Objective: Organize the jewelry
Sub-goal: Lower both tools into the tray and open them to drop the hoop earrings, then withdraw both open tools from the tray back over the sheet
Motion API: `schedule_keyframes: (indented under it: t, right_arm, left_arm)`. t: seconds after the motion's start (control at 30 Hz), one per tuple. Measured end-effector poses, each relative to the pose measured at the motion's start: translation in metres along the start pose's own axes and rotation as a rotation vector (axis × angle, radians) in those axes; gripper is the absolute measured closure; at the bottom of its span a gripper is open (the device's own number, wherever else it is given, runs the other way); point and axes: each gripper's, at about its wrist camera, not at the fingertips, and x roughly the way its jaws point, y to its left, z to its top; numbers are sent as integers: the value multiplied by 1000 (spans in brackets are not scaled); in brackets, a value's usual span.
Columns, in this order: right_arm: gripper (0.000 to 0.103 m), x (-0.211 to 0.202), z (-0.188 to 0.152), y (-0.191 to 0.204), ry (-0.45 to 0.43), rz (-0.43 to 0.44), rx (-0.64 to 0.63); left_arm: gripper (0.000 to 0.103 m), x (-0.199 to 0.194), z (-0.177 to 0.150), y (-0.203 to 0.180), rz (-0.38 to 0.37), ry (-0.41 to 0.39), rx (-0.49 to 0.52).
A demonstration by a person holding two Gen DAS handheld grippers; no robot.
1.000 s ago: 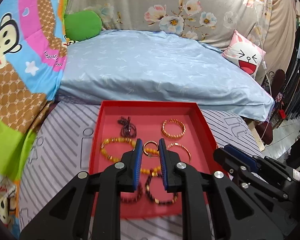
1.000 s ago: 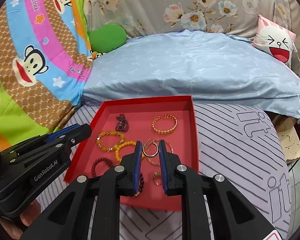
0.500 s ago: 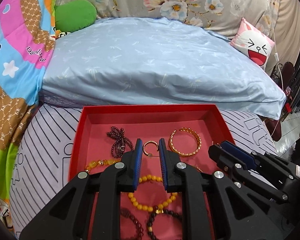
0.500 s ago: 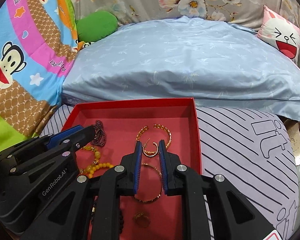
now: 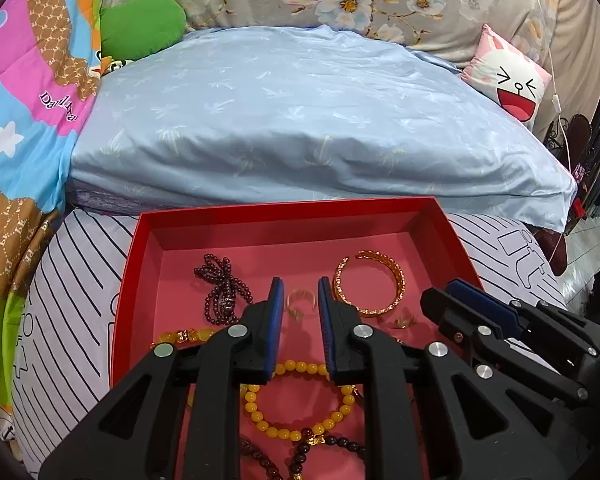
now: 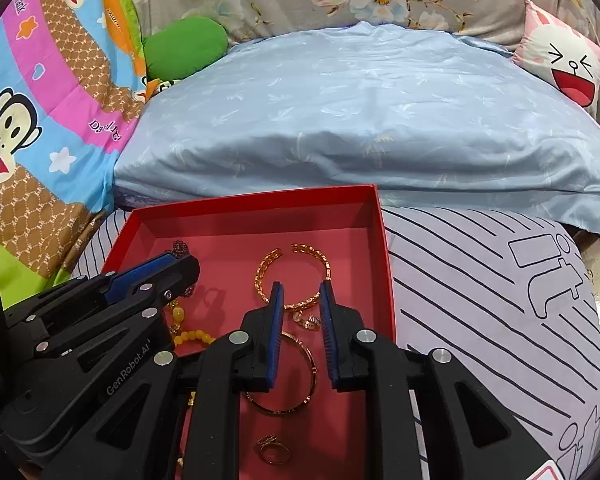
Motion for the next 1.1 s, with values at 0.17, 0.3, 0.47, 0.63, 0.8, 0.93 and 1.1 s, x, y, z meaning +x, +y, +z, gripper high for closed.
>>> schedule_keyframes:
  t: [0.17, 0.3, 0.47, 0.63, 0.8, 0.93, 1.1]
  right_arm:
    - [85, 0, -1, 1, 1, -1, -3]
    - [84, 0, -2, 3, -2, -9, -8]
    - [84, 1, -3, 4, 0, -9, -5]
    - [84, 0, -5, 2, 0, -9, -2]
    - [84, -8, -9, 4, -6, -4, 2]
    - [84, -25, -17, 8, -27, -4, 2]
    - [84, -50, -32, 12, -49, -7, 4]
  left_arm:
    - [76, 1, 0, 1, 2, 3, -5]
    - [74, 1, 1, 1, 9, -1, -7]
    - [74, 1, 0, 2, 6, -1, -7]
    - [74, 0, -1, 2, 8, -5, -8]
    - [74, -9, -5, 1, 15, -14, -5]
    - [74, -23, -11, 0, 11, -22, -7]
    - [73, -48, -22, -5, 12, -35, 5]
